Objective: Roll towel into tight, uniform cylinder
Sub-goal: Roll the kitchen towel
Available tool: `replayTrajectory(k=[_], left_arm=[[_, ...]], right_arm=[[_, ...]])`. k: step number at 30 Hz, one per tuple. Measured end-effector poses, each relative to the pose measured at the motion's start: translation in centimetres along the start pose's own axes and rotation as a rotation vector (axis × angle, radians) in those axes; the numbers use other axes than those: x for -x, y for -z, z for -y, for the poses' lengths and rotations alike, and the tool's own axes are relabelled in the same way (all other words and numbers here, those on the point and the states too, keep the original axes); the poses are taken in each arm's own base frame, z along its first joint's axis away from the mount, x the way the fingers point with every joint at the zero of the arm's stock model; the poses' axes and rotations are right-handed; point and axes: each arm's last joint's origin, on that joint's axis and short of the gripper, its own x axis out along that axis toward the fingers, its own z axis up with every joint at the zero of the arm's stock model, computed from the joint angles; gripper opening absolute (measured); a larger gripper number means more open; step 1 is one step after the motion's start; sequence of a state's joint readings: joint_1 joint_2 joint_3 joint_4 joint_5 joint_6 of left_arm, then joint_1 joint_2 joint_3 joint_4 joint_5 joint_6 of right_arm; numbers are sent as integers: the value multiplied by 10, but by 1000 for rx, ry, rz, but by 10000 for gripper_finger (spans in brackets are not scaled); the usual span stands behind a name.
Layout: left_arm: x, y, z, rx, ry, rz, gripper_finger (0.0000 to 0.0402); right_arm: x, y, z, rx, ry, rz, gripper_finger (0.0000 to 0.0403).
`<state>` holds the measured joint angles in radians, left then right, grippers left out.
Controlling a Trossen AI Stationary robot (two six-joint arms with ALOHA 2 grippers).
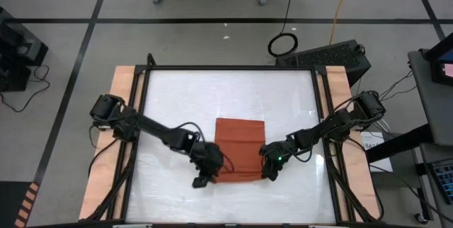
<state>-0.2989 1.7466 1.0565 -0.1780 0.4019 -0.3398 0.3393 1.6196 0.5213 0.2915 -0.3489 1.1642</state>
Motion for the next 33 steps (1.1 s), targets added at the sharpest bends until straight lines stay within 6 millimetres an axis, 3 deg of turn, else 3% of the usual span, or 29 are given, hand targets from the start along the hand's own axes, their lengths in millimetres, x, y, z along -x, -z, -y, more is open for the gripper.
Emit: replayTrajectory(k=[5,8,22,33], left_arm=[[-9,10,34,-217,-3,7,141],[-17,13,43,-293,4,20,141],[-38,16,11,-256,-181,-8,141],[-42,21,2,-286,-294,-46,141]], right_arm=[[0,0,0,-2,-1,1,2],[0,0,0,-2,-1,1,2],[0,0,0,1,-6,6,2],[0,-1,-1,8,-9,11,2]])
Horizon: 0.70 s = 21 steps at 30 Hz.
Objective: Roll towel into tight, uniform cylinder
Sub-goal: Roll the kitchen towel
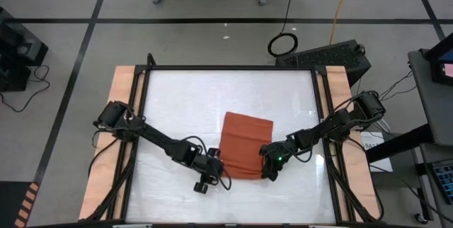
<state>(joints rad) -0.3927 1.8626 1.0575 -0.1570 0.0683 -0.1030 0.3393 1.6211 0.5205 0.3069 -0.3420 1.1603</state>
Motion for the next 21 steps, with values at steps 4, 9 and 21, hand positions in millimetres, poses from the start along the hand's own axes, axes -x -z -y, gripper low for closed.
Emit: replayTrajectory(k=[4,9,21], left_arm=[[0,1,3,-25,-34,-1,141],[0,2,7,-98,-106,-3,141],[2,3,22,-386,-305,-12,141]], right_arm=[[0,0,0,1,-1,0,2],[0,0,0,1,-2,0,2],[0,0,-1,5,-11,0,2]])
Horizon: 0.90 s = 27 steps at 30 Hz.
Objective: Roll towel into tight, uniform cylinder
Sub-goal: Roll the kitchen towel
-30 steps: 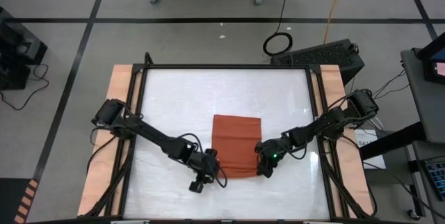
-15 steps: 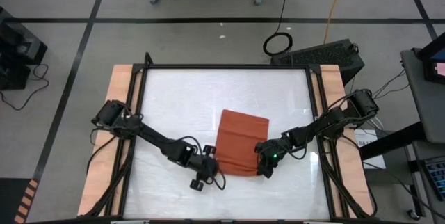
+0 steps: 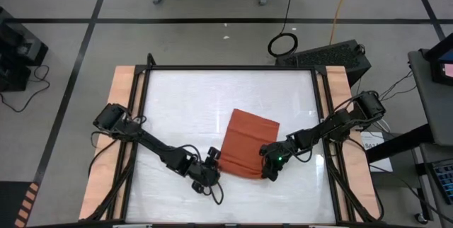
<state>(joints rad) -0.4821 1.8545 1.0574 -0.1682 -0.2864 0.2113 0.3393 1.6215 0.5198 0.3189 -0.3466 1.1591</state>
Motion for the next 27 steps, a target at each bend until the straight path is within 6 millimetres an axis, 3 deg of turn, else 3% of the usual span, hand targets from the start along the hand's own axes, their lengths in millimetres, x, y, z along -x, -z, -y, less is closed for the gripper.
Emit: replayTrajectory(k=[15,19,24,27], left_arm=[[-2,2,-8,-19,-86,-27,143],[-6,6,-21,23,-47,-28,170],[-19,15,-33,133,178,-14,220],[-23,18,-36,168,189,-35,233]], right_arm=[[0,0,0,1,-3,1,2],[0,0,0,2,-4,1,2],[0,0,0,8,-4,1,2],[0,0,0,9,-4,2,2]])
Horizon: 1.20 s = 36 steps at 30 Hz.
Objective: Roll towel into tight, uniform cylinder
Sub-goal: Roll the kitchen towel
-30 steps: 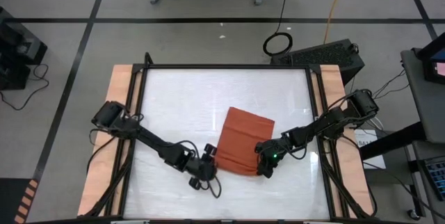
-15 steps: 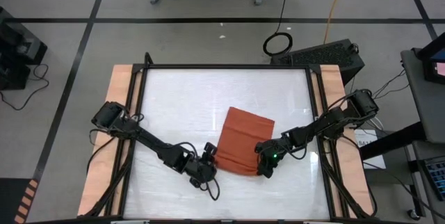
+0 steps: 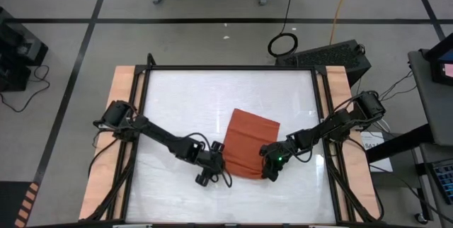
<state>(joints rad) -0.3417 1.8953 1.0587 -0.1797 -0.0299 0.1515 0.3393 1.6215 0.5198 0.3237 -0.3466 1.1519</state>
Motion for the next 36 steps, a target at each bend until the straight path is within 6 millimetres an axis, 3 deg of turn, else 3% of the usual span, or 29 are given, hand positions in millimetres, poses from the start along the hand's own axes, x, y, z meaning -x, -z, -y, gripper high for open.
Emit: replayTrajectory(k=[5,13,19,27,36], left_arm=[[-2,1,0,40,1,-10,202],[-2,1,2,44,79,-3,21],[-2,0,-2,180,291,33,22],[0,5,-25,496,542,0,16],[4,0,-35,673,764,16,15]], right_arm=[[0,0,0,6,0,1,2],[0,0,0,26,-1,1,2],[-1,4,-2,33,-12,-20,2],[2,6,-12,32,-78,-35,2],[7,6,-19,2,-140,-64,2]])
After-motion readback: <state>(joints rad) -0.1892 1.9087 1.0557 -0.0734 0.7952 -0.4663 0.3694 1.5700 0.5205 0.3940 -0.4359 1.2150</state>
